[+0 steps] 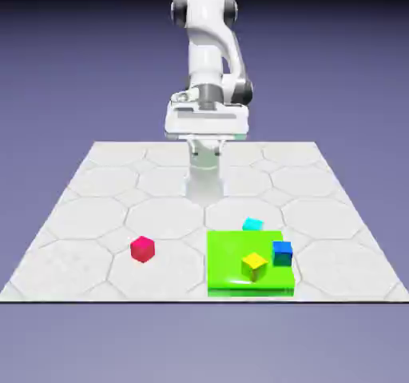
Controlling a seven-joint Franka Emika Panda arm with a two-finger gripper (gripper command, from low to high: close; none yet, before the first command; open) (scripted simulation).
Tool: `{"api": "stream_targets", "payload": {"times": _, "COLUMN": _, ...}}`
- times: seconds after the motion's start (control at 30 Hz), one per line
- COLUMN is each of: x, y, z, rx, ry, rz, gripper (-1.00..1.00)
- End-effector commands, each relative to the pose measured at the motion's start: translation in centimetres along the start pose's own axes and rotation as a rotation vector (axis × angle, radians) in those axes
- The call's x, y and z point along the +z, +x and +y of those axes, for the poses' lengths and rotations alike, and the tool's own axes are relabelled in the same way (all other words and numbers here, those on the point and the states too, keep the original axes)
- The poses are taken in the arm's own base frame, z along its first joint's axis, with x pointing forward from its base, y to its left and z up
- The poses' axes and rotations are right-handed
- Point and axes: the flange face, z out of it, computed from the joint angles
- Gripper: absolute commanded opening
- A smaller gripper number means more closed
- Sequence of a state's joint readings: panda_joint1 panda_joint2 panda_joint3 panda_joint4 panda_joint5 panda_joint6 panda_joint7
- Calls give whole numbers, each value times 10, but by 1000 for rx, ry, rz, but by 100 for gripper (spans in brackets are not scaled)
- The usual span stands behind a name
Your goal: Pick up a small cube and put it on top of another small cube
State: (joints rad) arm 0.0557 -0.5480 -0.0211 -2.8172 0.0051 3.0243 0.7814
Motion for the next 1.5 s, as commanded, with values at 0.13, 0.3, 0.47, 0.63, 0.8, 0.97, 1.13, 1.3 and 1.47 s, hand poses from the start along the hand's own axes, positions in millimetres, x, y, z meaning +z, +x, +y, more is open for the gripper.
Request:
{"api": "stream_targets", "payload": {"times": 0.13, "x": 41, "y": -55, "z": 4, "rx": 131, "ry": -77, "rz": -188, "gripper": 0}}
{"api": "stream_targets", "payload": {"times": 0.3, "x": 72, "y": -115, "z": 14, "rx": 240, "ry": -205, "rz": -342, "gripper": 0}}
{"api": "stream_targets", "payload": {"times": 0.47, "x": 94, "y": -177, "z": 31, "rx": 327, "ry": -373, "rz": -448, "gripper": 0}}
{"api": "stream_targets", "payload": {"times": 0.63, "x": 105, "y": -234, "z": 56, "rx": 393, "ry": -567, "rz": -496, "gripper": 0}}
{"api": "stream_targets", "payload": {"times": 0.8, "x": 108, "y": -270, "z": 78, "rx": 428, "ry": -711, "rz": -492, "gripper": 0}}
{"api": "stream_targets", "payload": {"times": 0.97, "x": 126, "y": -278, "z": 84, "rx": 429, "ry": -704, "rz": -495, "gripper": 0}}
{"api": "stream_targets", "payload": {"times": 1.13, "x": 142, "y": -291, "z": 95, "rx": 428, "ry": -702, "rz": -494, "gripper": 0}}
{"api": "stream_targets", "payload": {"times": 1.3, "x": 155, "y": -307, "z": 113, "rx": 428, "ry": -711, "rz": -492, "gripper": 0}}
{"api": "stream_targets", "payload": {"times": 1.47, "x": 151, "y": -300, "z": 106, "rx": 428, "ry": -706, "rz": -493, "gripper": -100}}
